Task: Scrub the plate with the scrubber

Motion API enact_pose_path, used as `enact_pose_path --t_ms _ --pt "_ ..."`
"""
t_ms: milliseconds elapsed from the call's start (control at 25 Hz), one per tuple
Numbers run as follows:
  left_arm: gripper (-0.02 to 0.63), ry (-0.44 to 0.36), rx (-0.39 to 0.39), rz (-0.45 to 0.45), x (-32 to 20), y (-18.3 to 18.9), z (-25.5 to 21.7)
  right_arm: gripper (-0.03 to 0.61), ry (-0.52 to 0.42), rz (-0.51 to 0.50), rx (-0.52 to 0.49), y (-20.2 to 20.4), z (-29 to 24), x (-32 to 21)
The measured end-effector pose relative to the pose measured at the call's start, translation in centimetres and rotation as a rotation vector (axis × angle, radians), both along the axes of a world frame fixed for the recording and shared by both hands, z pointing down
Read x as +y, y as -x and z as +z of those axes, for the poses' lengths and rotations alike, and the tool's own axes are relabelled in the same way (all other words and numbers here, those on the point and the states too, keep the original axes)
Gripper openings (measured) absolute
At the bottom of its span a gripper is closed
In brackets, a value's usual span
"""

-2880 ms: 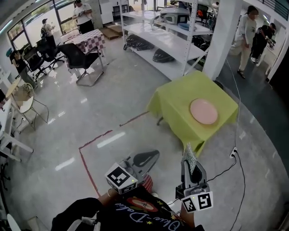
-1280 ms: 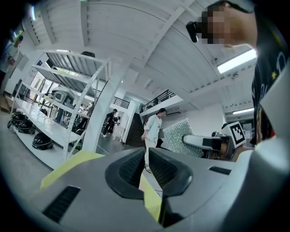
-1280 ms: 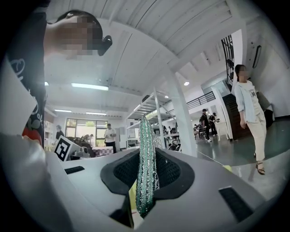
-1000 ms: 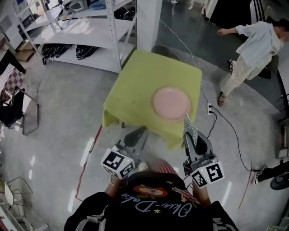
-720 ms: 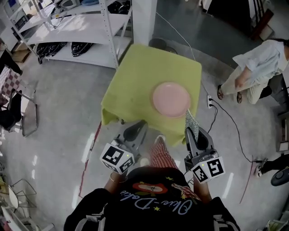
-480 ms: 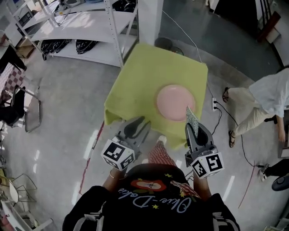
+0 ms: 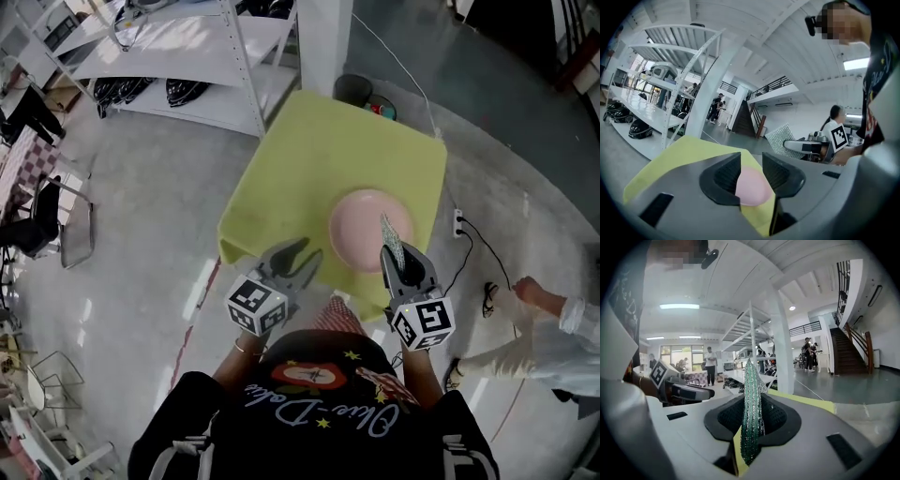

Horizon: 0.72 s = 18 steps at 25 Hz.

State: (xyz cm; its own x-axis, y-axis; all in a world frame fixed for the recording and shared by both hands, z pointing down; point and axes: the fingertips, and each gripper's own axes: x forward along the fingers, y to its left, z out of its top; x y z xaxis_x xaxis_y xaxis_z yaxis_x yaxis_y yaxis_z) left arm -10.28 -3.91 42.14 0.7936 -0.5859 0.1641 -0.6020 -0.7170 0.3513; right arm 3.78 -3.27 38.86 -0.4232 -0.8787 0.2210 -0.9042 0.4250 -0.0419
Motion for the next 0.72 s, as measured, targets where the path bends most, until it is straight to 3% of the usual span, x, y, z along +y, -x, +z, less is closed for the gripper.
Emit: enact_pose_path --t_ms 320,720 --pt "0.192 0.117 -0.062 0.026 -5.2 -3.6 6.5 0.06 0.12 -0.098 0.179 -1.7 7.1 -6.3" --pt "0.192 0.299 -0.152 0.028 -8.8 -5.7 14.6 0.06 0.23 -0.25 0.333 -2.1 15.1 -11.3"
